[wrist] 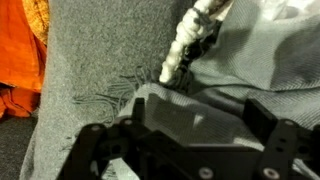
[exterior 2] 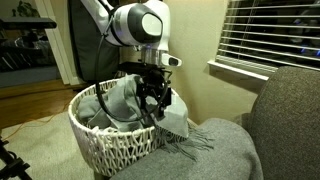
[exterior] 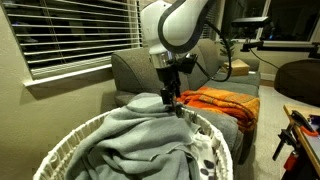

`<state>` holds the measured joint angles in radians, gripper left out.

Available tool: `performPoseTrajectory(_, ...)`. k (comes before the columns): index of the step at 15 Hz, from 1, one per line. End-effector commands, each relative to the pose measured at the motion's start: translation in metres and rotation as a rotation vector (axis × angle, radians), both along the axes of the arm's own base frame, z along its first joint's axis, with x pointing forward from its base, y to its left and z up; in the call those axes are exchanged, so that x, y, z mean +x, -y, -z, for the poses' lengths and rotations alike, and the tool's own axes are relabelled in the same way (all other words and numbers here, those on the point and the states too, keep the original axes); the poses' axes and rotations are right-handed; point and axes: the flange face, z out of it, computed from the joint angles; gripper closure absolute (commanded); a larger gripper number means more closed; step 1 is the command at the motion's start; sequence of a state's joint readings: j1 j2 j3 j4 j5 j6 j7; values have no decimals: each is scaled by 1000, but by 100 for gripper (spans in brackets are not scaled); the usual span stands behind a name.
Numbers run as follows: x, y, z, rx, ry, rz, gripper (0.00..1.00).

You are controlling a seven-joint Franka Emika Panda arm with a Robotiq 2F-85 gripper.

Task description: Put the fleece inside the basket

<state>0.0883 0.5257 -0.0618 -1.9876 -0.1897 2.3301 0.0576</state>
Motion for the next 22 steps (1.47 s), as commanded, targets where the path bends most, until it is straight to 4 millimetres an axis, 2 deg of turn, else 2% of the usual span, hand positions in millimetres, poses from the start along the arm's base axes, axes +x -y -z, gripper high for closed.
performPoseTrajectory(1,4,2,3,-7,33,-2,0)
performPoseTrajectory(12,16,13,31,-13,55,2,0)
performPoseTrajectory(13,16,14,32,-15,53,3,25)
performPoseTrajectory(15,16,14,33,-17,50,5,32)
performPoseTrajectory(22,14,16,30,-32,46,3,79)
